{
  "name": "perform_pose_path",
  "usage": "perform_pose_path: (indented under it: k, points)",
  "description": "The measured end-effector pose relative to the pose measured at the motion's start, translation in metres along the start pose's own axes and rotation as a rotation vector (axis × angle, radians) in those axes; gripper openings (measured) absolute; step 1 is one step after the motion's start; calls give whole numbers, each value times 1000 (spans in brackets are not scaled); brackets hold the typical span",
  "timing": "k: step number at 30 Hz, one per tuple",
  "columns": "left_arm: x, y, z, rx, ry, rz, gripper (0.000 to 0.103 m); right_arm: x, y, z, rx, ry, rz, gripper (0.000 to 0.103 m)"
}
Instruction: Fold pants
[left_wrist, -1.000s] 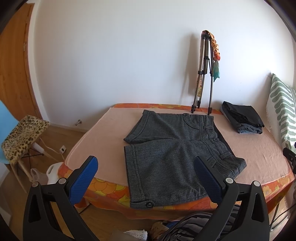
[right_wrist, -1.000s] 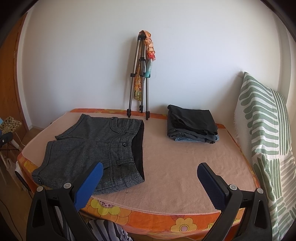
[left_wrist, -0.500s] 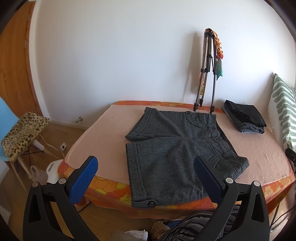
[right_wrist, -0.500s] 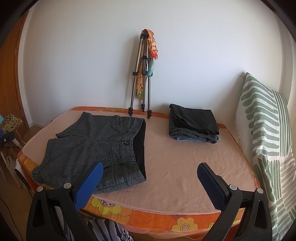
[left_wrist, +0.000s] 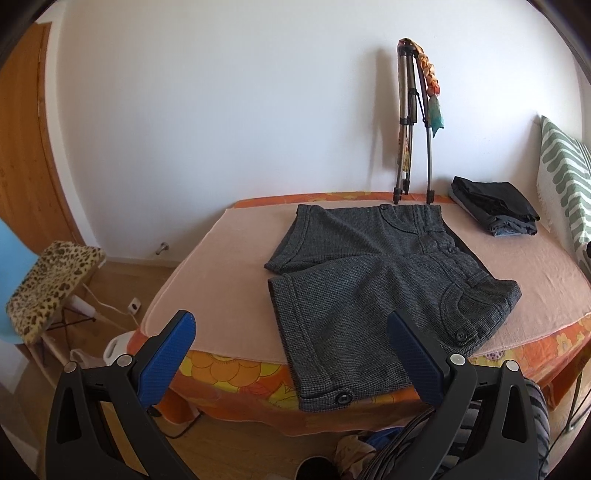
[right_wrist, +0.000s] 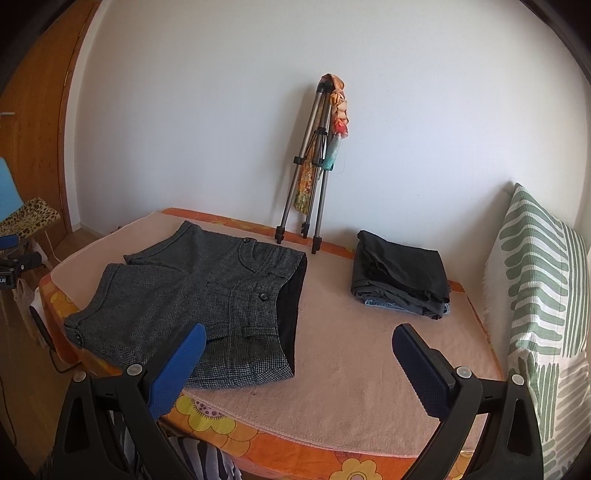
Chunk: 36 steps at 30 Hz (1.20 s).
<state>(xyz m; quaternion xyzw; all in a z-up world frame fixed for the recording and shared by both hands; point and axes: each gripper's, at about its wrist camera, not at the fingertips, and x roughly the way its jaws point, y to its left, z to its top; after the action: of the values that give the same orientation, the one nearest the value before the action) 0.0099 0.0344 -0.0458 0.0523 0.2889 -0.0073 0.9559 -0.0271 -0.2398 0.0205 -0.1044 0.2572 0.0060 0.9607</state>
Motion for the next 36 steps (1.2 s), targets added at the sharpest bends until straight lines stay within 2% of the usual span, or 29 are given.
perform_pose_path:
  k: [3, 5, 7, 8, 10, 13, 17, 22, 29, 33, 36]
  points:
    - [7, 4, -12, 17, 13, -99, 96, 6, 6, 1, -88, -22, 52, 98]
    - [15, -1, -20, 78, 44, -120, 90, 14, 9, 1, -139, -16, 86, 97]
    - [20, -9, -28, 159, 73, -138, 78, 25, 13, -1, -188, -1, 147, 91]
    - [23, -13, -31, 189, 89, -150, 76, 31, 15, -3, -215, 14, 181, 86]
    - [26, -18, -37, 234, 109, -199, 72, 43, 20, -6, -266, 56, 234, 84]
    - [34, -25, -44, 275, 158, -269, 66, 59, 29, -14, -351, 112, 274, 77]
    - [45, -37, -54, 349, 219, -340, 56, 84, 39, -27, -450, 224, 333, 59]
    - [58, -51, -63, 471, 249, -363, 55, 110, 54, -47, -585, 292, 371, 59]
    - [78, -53, -74, 576, 299, -376, 55, 139, 81, -63, -766, 352, 423, 60]
    - [86, -55, -80, 630, 305, -375, 55, 156, 86, -68, -836, 372, 401, 62]
    - [87, -56, -83, 670, 306, -377, 55, 164, 88, -70, -846, 390, 415, 69]
